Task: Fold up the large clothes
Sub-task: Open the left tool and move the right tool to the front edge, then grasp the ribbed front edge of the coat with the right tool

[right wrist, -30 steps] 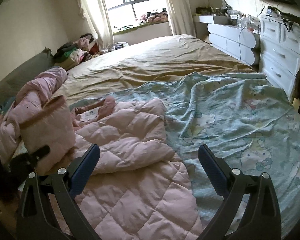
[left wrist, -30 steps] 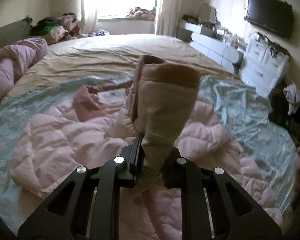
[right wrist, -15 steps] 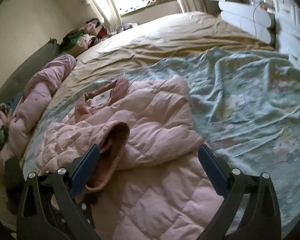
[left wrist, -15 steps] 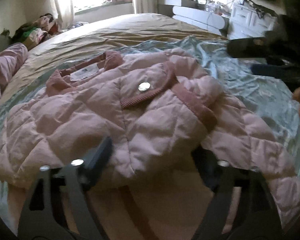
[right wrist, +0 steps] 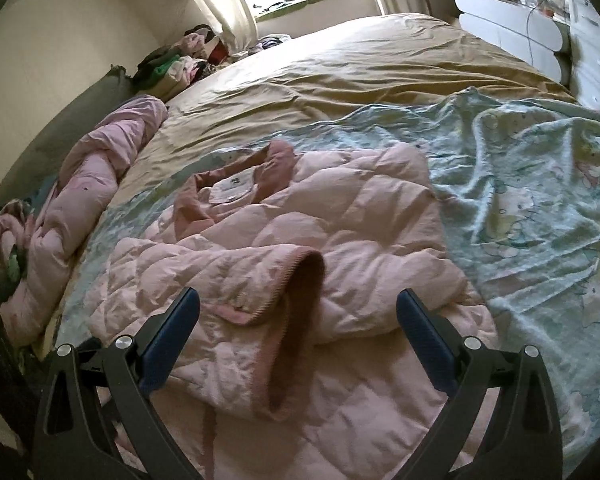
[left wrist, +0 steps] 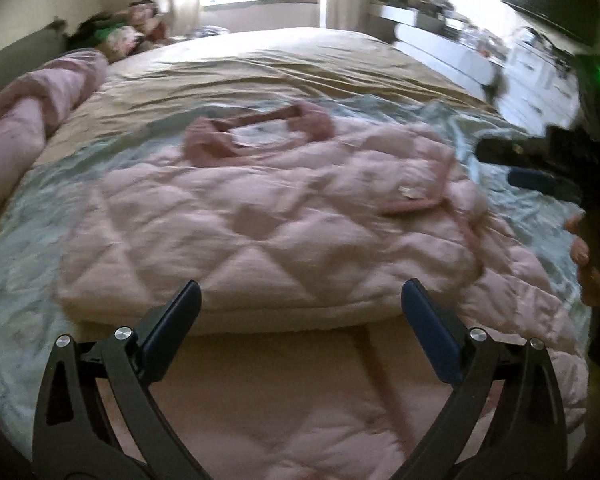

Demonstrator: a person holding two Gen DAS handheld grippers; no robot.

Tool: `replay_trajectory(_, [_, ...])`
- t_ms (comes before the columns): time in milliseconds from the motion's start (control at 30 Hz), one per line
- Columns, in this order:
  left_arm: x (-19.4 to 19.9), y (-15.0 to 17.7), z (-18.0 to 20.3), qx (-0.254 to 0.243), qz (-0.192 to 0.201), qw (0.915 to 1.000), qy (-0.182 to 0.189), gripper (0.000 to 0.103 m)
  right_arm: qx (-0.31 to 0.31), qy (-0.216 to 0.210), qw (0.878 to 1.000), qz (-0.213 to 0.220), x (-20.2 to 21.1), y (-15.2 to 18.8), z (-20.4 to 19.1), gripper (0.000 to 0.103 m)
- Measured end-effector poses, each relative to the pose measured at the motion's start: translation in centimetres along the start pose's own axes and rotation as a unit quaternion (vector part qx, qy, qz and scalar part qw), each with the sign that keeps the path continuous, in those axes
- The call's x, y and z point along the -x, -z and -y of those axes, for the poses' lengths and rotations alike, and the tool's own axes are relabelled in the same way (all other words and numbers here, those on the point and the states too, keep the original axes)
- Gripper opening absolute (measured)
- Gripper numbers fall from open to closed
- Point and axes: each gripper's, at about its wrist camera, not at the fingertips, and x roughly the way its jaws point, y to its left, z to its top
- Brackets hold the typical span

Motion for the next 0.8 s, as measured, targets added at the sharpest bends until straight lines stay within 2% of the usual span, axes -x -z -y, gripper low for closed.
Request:
replay_trajectory(200, [0.9,0.1,-3.9,0.029,0.010,0.9993,-0.020,0.094,0.005,0.002,1.000,-0.010,-1.7,-0.1,-1.6,0.098])
replay_trajectory(467, [1.0,0.8,-6.6,0.055,0.021,0.9979,-0.027,0.094,0.013,-0.002,1.000,-0.020,-3.7,-0.1,-3.8,0.096])
replay_trajectory(600, [0.9,0.5,-7.9,0.058,0.022,0.9975,-0.033,0.094,0.004,-0.005,1.000,-0.022,-4.5,-0.3,-4.1,0.091])
replay_trajectory(800, [1.0,-0.3,-11.2,0.084,0.027,0.9951,-0.043,0.094,-0.027,-0.004,0.999,-0.039,-6.2,-0.5,-3.3,0.073])
